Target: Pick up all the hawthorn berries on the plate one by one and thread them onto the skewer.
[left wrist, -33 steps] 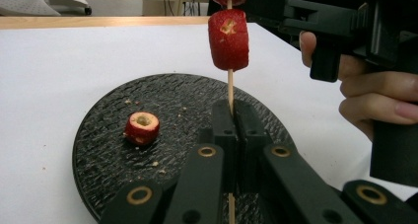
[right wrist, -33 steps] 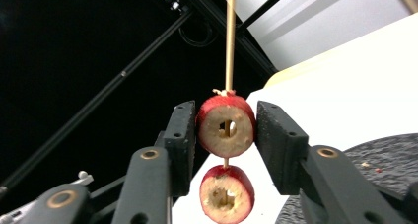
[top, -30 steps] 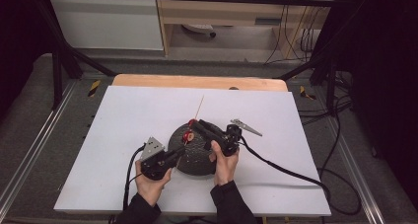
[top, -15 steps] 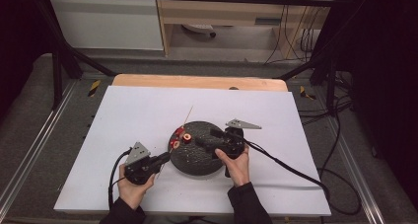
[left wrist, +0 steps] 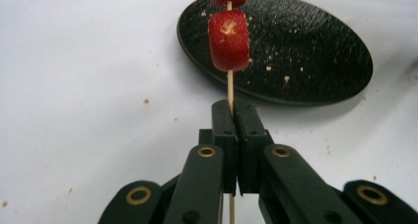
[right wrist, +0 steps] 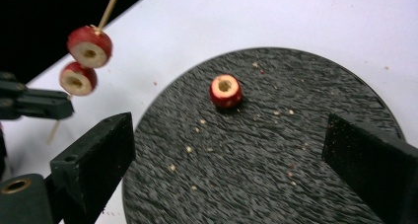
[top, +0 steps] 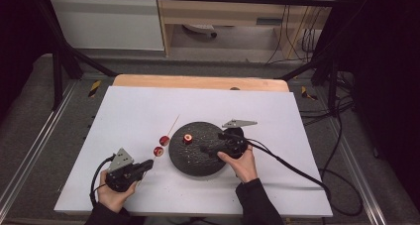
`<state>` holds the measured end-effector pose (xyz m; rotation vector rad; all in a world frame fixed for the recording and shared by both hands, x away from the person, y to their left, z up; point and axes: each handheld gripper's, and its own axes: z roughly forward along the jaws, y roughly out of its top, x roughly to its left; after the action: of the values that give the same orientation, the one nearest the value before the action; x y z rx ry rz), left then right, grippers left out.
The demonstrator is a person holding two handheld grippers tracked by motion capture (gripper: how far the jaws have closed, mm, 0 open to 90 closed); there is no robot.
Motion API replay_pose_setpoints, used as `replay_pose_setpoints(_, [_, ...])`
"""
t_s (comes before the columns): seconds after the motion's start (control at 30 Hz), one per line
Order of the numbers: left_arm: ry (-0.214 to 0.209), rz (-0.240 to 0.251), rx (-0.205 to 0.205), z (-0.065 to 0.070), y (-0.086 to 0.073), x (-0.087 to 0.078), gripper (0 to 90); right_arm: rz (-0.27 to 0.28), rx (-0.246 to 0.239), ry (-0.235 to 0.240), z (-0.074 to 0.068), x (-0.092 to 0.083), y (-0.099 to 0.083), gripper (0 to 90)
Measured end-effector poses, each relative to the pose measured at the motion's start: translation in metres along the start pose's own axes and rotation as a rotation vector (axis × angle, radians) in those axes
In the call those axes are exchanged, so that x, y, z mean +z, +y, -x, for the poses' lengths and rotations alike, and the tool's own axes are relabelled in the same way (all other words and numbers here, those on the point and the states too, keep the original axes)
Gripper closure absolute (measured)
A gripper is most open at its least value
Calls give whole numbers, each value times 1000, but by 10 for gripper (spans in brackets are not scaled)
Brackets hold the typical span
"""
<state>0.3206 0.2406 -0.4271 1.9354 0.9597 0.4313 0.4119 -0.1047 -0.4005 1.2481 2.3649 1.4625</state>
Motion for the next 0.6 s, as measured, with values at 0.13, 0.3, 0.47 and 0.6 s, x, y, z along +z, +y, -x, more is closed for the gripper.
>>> replay_pose_setpoints(0.13, [-1, -18, 16, -3, -6, -4, 883, -46, -26, -18, 1, 1, 5, 69])
replay_pose_setpoints(0.3, [-5, -21, 23, -5, -8, -6, 883, -128, -78, -52, -2, 7, 15, 73])
replay_pose_setpoints(0.47, [14, -28, 25, -8, -9, -7, 883, -201, -116, -56, -8, 22, 28, 95])
replay_pose_setpoints(0.6, [18, -26, 23, -11, -9, -9, 883, -233, -130, -55, -10, 36, 38, 116])
